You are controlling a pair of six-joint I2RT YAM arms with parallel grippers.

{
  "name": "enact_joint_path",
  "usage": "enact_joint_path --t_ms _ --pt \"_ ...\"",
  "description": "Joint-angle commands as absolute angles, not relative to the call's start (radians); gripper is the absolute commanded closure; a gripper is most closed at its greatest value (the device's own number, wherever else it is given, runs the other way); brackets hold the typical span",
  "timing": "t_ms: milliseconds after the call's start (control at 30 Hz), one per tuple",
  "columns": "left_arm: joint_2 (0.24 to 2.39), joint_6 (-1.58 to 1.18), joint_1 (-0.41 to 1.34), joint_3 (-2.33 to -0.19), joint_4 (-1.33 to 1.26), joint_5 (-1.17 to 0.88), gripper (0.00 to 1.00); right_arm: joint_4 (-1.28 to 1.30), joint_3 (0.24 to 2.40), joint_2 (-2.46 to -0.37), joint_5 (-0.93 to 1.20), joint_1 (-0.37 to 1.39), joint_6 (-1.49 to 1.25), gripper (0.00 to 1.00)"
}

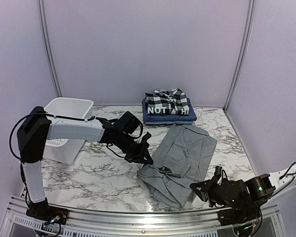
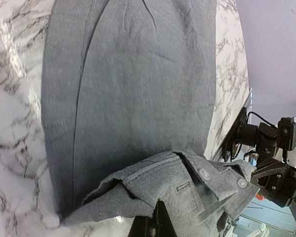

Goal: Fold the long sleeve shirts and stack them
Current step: Fold the rectangle-folded shirt at the center of the board.

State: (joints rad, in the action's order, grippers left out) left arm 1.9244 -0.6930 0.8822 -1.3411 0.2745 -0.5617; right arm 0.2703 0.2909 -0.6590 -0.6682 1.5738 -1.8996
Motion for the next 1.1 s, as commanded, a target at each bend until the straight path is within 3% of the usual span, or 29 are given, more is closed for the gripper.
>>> enact_joint_path --t_ms 0,167,467,533,600,733,900,1067 --pt "2.026 -0.672 0.866 -1.459 0.3 -0.564 1.0 0.456 0.285 -0.563 -0.842 1.546 -1.918 1.0" --pt "2.101 -0.681 0.854 -1.53 0.299 -0.553 1.0 0.542 0.285 -0.531 -0.885 1.497 -1.925 1.0" --pt "2.158 -0.683 0.846 -1.569 0.298 -0.543 1.0 0.438 0.195 -0.543 -0.79 1.366 -1.838 1.0" --pt "2.163 -0.681 0.847 -1.57 0.298 -0.531 0.97 0.405 0.187 -0.567 -0.75 1.324 -1.794 1.0" --pt "2.166 -0.674 0.846 -1.578 0.298 -0.515 0.88 0.4 0.194 -0.597 -0.722 1.294 -1.769 0.99" --pt "2.146 -0.642 0.835 -1.585 0.299 -0.483 0.46 0.489 0.278 -0.658 -0.708 1.277 -1.753 0.73" --pt "2.1 -0.592 0.814 -1.554 0.303 -0.453 0.35 0.66 0.404 -0.783 -0.705 1.257 -1.732 0.41" --pt "2.069 -0.548 0.805 -1.484 0.304 -0.46 0.23 0.598 0.428 -0.827 -0.582 1.088 -1.511 0.33"
